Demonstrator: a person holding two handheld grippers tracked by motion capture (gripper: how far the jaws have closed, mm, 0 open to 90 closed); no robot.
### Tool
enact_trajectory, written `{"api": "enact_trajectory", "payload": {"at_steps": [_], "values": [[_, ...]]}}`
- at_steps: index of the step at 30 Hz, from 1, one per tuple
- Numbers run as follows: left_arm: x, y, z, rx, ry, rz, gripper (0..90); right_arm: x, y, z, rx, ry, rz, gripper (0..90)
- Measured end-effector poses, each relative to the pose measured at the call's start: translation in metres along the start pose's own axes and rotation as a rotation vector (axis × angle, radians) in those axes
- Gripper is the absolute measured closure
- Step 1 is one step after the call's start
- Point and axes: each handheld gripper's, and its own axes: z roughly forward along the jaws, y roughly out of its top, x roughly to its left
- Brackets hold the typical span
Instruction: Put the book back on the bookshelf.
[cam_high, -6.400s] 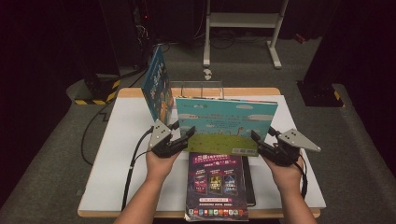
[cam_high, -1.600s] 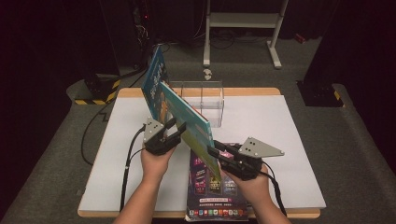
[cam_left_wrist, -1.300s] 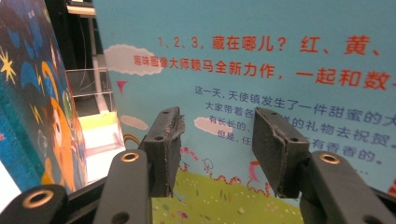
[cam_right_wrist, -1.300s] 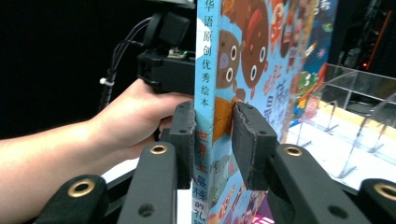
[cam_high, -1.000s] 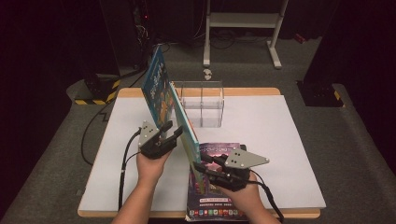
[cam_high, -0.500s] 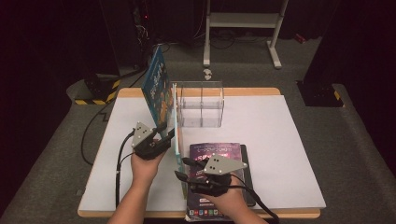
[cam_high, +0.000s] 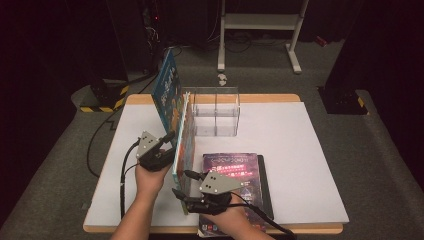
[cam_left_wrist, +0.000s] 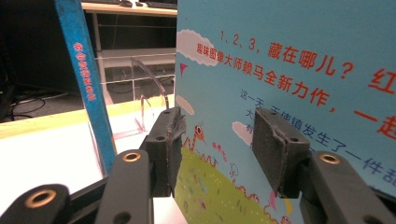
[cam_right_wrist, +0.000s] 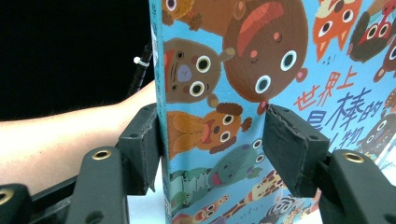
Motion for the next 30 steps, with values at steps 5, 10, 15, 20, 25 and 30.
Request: {"api": "enact_trajectory", "payload": {"at_steps": [5, 10, 15, 20, 25, 30], "values": [[0.002, 0.001, 0.000, 0.000, 0.000, 0.006, 52.4, 0.002, 0.001, 0.005, -0.004, -0.010, 0.002, 36.7], [0.004, 0.000, 0.000, 0.003, -0.005, 0.009, 52.4, 0.004, 0.001, 0.010, -0.010, -0.023, -0.004, 34.5], [0.007, -0.004, -0.004, 0.013, 0.001, 0.014, 51.6, 0.011, -0.004, 0.016, 0.013, -0.047, -0.040, 33.8], [0.007, -0.008, -0.007, 0.021, -0.003, 0.023, 51.2, 0.014, -0.005, 0.019, 0.008, -0.053, -0.040, 34.4], [0.006, -0.012, -0.015, 0.023, -0.005, 0.031, 49.5, 0.014, -0.005, 0.018, 0.009, -0.053, -0.043, 34.7], [0.004, -0.013, -0.033, 0.005, 0.006, 0.033, 47.8, 0.014, -0.006, 0.018, 0.008, -0.053, -0.044, 34.8]]}}
